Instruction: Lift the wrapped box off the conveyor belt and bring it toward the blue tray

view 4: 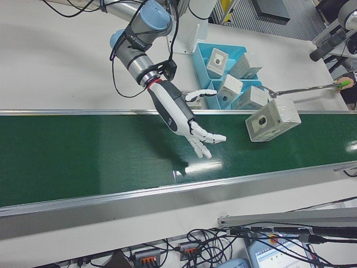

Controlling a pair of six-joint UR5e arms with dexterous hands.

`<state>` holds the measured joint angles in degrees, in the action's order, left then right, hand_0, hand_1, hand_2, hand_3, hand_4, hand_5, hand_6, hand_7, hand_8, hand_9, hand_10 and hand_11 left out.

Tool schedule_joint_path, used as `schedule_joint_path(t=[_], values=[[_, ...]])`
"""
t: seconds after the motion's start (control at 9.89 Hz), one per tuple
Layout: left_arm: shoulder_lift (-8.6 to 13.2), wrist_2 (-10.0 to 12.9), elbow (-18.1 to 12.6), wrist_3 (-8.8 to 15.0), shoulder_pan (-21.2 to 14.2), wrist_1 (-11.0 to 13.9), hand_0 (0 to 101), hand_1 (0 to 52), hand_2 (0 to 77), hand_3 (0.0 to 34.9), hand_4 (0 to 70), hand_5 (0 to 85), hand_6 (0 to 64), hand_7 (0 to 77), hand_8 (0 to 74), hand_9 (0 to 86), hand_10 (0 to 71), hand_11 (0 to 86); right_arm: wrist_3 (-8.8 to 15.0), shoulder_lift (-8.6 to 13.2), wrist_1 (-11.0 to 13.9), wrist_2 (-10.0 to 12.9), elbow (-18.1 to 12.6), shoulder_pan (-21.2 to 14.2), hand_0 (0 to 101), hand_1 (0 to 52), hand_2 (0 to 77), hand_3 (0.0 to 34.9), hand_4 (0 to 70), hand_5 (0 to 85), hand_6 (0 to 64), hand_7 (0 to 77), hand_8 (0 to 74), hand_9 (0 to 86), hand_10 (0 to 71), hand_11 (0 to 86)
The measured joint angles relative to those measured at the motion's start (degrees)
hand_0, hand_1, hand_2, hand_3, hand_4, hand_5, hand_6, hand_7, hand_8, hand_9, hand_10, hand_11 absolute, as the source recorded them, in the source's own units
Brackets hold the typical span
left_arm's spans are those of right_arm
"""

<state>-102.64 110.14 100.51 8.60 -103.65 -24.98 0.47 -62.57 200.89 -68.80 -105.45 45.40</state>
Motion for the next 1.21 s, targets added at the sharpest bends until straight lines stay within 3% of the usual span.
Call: schedule_joint_path(t=[1.21], values=[[0.0, 0.0, 0.0, 0.0, 0.0, 0.0, 0, 0.0, 1.1, 0.0, 0.0, 1.1, 0.0, 0.5, 0.5, 0.0, 0.5, 0.0, 0.79, -0.08, 0.11, -0.22, 0.05, -0.01, 50, 19.1, 17.5, 5.4, 12.5, 19.6, 7.1, 24.0, 1.1, 6.5, 0.0, 2.2]])
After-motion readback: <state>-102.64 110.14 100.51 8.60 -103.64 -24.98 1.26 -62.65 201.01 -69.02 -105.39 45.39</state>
